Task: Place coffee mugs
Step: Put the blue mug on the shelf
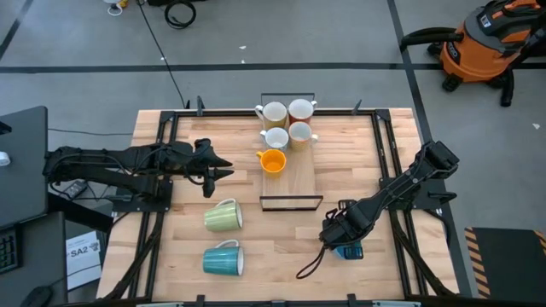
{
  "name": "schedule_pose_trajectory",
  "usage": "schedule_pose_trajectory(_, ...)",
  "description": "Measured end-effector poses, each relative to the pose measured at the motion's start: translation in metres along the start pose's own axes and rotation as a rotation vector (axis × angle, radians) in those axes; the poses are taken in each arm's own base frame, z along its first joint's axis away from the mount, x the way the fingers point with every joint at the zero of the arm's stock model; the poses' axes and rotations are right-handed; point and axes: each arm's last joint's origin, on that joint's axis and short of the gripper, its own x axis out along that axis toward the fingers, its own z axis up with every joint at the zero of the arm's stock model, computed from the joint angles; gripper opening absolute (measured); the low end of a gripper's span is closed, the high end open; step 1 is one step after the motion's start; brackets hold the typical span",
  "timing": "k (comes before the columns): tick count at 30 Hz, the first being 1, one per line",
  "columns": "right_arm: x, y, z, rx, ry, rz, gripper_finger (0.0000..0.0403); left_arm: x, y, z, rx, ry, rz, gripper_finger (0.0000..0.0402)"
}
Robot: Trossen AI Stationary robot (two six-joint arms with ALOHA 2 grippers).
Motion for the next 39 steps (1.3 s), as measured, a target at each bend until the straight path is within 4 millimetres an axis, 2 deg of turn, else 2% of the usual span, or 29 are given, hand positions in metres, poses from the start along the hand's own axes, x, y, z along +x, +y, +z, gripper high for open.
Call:
schedule_pose_trajectory(3,0.000,0.000,0.000,0.001,0.002,-0.001,0.0020,0.000,0.000,0.000,0.000,0.000,0.000,0.0130)
schedule_pose_trajectory(10,-0.004,-0.006,-0.004,0.057,0.039,-0.012,0.0029,0.000,0.000,0.000,0.000,0.000,0.000,0.0130)
schedule_pose_trajectory(16,-0.024,-0.020,-0.017,0.098,0.056,0.031,0.0023,0.000,0.000,0.000,0.000,0.000,0.000,0.0130)
schedule_pose_trajectory(26,-0.075,-0.066,-0.061,0.234,0.045,0.072,0.0027,0.000,0.000,0.000,-0.001,-0.001,0.000,0.0130)
schedule_pose_trajectory(31,-0.093,-0.093,-0.082,0.399,0.026,0.086,0.0025,0.000,0.000,0.000,-0.001,-0.001,0.000,0.0130)
schedule_pose_trajectory(39,-0.108,-0.129,-0.094,0.731,-0.096,0.126,0.0026,0.000,0.000,0.000,-0.001,-0.001,0.000,0.0130)
